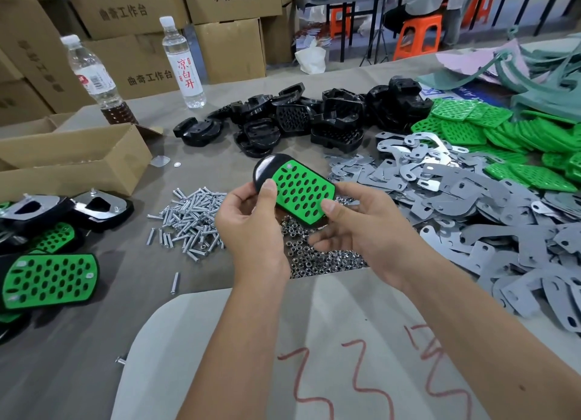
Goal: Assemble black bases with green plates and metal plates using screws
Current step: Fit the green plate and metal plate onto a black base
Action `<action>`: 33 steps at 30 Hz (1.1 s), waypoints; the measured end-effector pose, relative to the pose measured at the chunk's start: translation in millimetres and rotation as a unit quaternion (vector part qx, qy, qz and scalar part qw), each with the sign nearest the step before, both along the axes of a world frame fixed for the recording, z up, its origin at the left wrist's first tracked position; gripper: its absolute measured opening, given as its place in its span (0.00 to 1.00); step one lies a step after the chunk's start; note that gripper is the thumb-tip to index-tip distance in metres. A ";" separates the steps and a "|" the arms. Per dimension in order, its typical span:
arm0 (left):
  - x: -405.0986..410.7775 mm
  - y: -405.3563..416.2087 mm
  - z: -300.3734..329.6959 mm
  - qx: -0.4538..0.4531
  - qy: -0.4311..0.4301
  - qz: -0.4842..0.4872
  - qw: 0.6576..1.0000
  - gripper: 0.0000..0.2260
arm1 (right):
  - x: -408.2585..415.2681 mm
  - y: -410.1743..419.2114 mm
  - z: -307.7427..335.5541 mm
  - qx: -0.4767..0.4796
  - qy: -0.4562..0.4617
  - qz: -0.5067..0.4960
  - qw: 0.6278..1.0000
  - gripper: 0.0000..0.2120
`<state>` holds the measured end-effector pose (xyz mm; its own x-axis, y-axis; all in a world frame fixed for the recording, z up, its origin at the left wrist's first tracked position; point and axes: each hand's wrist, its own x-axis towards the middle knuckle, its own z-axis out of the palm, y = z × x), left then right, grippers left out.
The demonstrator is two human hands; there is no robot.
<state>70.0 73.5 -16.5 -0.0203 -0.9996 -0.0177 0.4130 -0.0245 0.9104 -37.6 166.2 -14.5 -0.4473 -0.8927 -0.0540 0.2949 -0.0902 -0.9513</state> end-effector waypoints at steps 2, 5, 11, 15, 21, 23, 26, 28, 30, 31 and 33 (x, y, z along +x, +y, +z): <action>-1.1 0.5 -2.0 -0.002 -0.005 -0.003 1.000 0.02 | -0.4 -1.0 -0.5 0.004 0.016 -0.013 1.000 0.09; -7.9 7.7 -4.1 -0.009 -0.027 -0.016 0.999 0.02 | -1.9 -1.9 -1.8 0.017 0.054 -0.066 0.996 0.09; -17.7 27.7 6.6 0.005 -0.009 -0.168 0.986 0.08 | -9.4 3.2 -4.2 -0.015 0.426 -0.204 0.881 0.13; -27.0 36.8 24.9 0.079 0.044 -0.229 0.969 0.22 | -11.9 12.8 5.4 -0.002 0.572 -0.213 0.792 0.17; -56.4 45.1 32.6 0.198 0.033 -0.240 0.950 0.14 | -32.3 49.3 21.9 0.055 0.553 -0.125 0.822 0.19; -68.8 50.4 30.5 0.230 0.038 -0.241 0.942 0.11 | -47.2 71.4 28.5 0.075 0.522 -0.132 0.840 0.17; -83.3 58.2 22.3 0.259 0.049 -0.243 0.934 0.09 | -80.9 111.2 37.0 0.135 0.602 -0.215 0.757 0.11; -91.5 65.0 17.1 0.262 0.031 -0.246 0.933 0.09 | -103.1 135.6 43.6 0.268 0.629 -0.219 0.696 0.13; -98.4 73.2 14.1 0.259 0.012 -0.258 0.931 0.10 | -116.0 149.5 49.4 0.426 0.597 -0.174 0.657 0.17; -102.0 77.4 13.3 0.258 0.005 -0.265 0.929 0.10 | -118.9 153.2 51.4 0.475 0.584 -0.144 0.642 0.19; -108.0 82.9 11.6 0.254 -0.005 -0.279 0.926 0.12 | -121.0 156.6 53.5 0.494 0.561 -0.104 0.656 0.20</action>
<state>-38.0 156.4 -4.9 -0.5280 -0.6959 -0.4867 0.1985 -0.6583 0.7261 -158.6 322.8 39.0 -0.8075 -0.5827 -0.0921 -0.5616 0.8071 -0.1824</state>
